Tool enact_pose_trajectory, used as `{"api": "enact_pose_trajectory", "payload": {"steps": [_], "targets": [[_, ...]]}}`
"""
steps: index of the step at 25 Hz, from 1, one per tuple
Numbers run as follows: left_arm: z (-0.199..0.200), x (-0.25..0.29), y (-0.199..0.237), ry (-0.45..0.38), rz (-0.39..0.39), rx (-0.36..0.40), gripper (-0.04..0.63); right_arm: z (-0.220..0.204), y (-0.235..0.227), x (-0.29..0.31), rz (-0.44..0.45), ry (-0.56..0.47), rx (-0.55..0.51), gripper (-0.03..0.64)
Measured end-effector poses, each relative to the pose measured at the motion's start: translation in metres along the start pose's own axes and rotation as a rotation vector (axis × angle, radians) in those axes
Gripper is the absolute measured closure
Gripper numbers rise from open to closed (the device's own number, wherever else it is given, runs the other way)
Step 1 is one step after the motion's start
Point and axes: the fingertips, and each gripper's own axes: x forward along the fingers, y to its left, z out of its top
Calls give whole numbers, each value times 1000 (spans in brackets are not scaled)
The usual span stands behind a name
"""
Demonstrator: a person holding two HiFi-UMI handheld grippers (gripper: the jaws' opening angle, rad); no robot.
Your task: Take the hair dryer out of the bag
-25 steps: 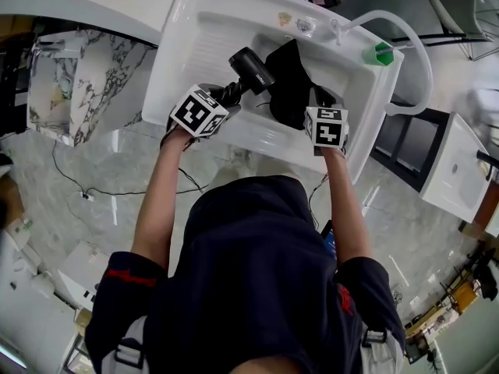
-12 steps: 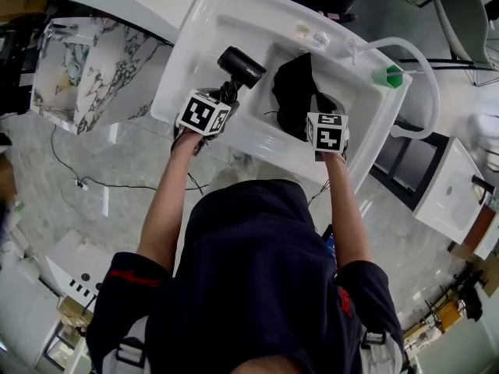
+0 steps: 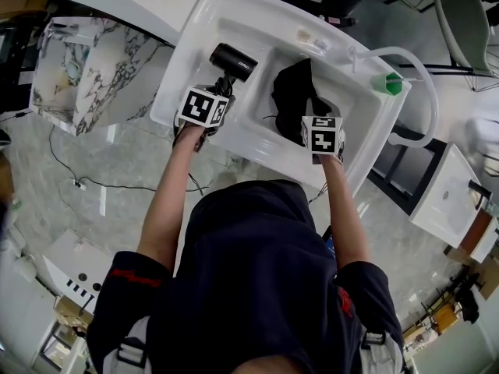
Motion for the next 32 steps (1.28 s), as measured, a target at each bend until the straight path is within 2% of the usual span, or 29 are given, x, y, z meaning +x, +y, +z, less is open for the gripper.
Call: {"api": "enact_pose_trajectory", "payload": {"steps": [7, 20, 32], "targets": [[2, 9, 7, 10, 20, -50, 373, 3, -6, 2, -4, -2, -5, 572], [3, 22, 13, 33, 28, -65, 373, 3, -9, 6, 0, 12, -13, 572], [5, 28, 13, 17, -8, -84, 371, 1, -9, 11, 4, 24, -6, 572]]}}
